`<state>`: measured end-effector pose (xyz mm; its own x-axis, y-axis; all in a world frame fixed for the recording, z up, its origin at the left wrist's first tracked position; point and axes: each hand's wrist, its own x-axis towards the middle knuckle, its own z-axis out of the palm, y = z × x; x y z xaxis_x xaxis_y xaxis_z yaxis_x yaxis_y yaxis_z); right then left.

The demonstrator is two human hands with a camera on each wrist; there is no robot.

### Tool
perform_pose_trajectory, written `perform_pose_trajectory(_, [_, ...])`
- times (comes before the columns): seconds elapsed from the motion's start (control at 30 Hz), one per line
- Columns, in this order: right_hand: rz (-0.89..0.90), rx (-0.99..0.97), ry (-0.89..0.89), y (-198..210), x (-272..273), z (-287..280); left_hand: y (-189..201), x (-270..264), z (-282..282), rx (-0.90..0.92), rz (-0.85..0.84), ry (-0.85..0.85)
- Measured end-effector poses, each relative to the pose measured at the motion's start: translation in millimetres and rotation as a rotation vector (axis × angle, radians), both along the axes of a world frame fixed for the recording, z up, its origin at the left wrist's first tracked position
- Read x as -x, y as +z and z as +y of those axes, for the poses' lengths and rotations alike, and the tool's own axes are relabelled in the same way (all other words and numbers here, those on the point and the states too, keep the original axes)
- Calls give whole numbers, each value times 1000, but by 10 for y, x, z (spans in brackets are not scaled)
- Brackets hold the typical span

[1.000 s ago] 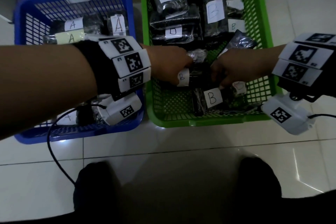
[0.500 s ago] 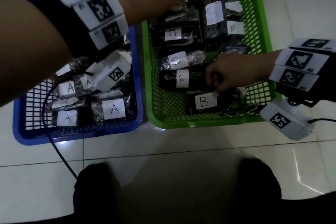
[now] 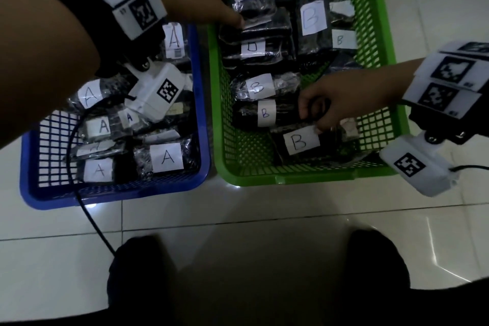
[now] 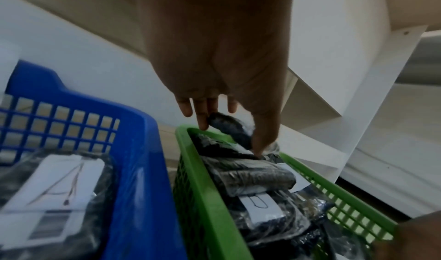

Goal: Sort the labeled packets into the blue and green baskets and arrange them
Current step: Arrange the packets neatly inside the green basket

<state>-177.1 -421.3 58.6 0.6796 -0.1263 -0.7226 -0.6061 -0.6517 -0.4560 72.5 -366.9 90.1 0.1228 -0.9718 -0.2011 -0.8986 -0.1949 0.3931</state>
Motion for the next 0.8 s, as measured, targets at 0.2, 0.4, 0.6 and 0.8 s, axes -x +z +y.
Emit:
perform_pose_trajectory(0.2, [-51,-94,-162,97,-17,-92,59,71,10,18,59,-73])
perform_pose_trajectory(0.4, [-119,-75,-217,-22,-36,199,30,209,-37,-42,101,-139])
perform_pose_trajectory(0.6, [-268,268,-257,-180,80,461,-36,209,-11,-52,95,-170])
perform_pose_trajectory(0.8, [-218,71,-522,-156,58,393,12,469,168,67,33,-480])
